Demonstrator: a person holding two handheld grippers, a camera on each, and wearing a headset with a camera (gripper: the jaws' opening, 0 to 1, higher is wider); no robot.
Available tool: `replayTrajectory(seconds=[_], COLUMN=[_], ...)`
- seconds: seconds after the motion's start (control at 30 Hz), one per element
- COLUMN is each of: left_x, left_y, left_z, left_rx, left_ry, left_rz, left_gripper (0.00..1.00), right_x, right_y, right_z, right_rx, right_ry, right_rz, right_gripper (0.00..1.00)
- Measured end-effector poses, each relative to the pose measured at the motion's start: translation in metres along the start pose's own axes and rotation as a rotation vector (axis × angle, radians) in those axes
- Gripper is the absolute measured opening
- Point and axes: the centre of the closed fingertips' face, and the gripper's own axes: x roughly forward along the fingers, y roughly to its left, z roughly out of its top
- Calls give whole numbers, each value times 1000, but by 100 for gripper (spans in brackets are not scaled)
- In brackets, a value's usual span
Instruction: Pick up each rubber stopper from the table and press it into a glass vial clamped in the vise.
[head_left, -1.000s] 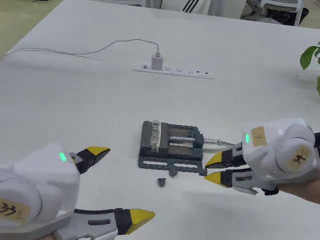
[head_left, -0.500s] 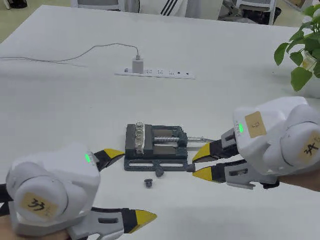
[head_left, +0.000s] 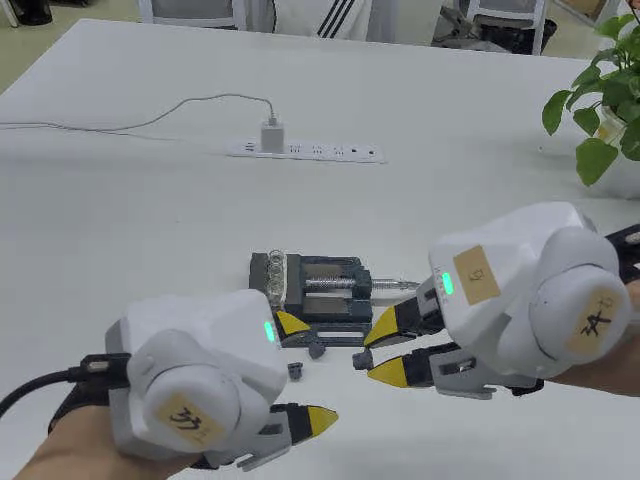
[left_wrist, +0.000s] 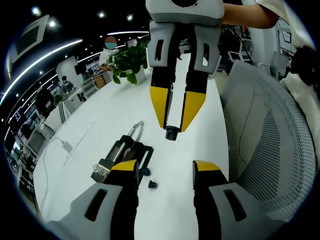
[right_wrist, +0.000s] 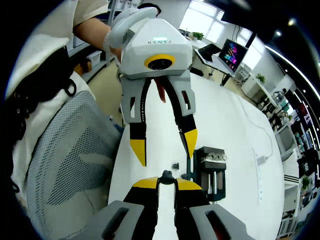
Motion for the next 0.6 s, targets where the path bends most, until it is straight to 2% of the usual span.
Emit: replayTrajectory(seconds=[0.17, 0.3, 0.6], left_x=[4, 7, 9], left_y=[-1, -4, -12], left_z=[2, 5, 10], left_rx=[63, 81, 80], left_ry=[24, 27, 21], left_rz=[-1, -18, -51], left_gripper=[31, 24, 11], right_x=[4, 6, 11], right_y=[3, 4, 8], right_z=[2, 2, -2], right_rx=[-22, -17, -23], right_ry=[10, 13, 31], right_rz=[14, 25, 47], right_gripper=[6, 6, 6])
